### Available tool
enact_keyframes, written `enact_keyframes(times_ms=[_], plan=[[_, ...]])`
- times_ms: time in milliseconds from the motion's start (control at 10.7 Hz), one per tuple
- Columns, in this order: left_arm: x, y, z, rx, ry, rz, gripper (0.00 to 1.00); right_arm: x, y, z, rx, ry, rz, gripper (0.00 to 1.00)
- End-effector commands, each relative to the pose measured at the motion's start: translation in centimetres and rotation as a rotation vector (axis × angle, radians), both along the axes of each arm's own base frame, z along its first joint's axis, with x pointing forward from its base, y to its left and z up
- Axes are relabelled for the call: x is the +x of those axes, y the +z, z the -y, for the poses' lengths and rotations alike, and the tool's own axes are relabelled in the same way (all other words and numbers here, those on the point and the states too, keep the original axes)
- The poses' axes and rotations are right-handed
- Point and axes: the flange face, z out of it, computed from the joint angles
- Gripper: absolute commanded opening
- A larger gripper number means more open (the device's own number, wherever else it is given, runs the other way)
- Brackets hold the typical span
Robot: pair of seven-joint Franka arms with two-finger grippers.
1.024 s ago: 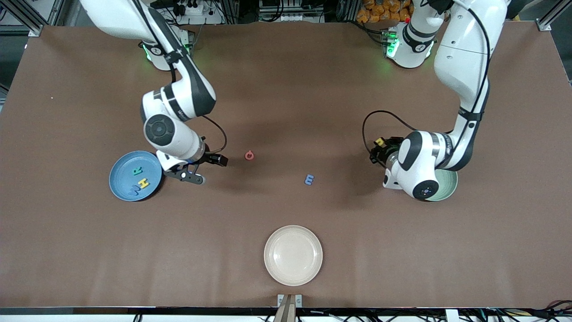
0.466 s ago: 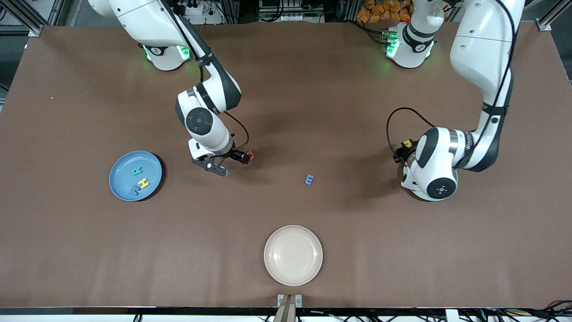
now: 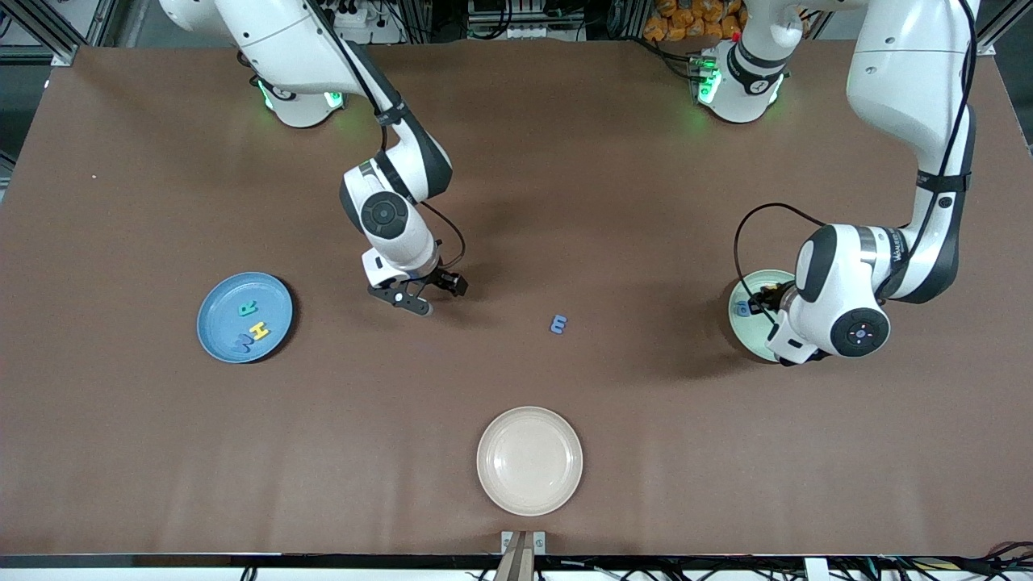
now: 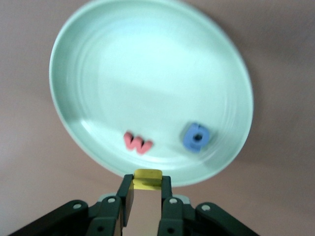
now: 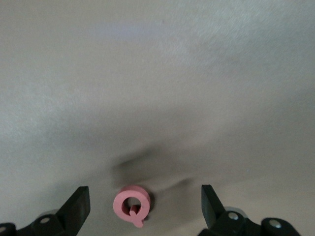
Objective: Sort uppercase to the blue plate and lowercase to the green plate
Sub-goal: 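Release the y onto the green plate while the right gripper grasps the Q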
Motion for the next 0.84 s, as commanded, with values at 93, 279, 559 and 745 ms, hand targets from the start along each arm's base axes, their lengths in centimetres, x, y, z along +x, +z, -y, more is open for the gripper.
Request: enact_keyframes(times_ms=[93, 279, 559, 745], plan=[[0.7, -0.5, -0.8, -0.018, -0.074, 0.059, 0.58, -0.3, -1.4, -1.2, -0.001, 0.002, 0.016, 1.0], [0.6, -0.6, -0.8, -0.019, -0.081, 0.056, 1.0, -0.5, -1.9, -1.8, -0.002, 0.004, 0.015, 1.0], [0.2, -0.1, -0.1, -0.016, -0.019, 0.064, 1.0, -0.6, -2.0, -1.8, -0.002, 0.003, 0.011, 0.62], [0.1, -0.3, 3.1, -0.032, 0.153, 0.072, 1.0, -0.7, -1.9, -2.1, -0.002, -0.027, 0.01, 0.0]])
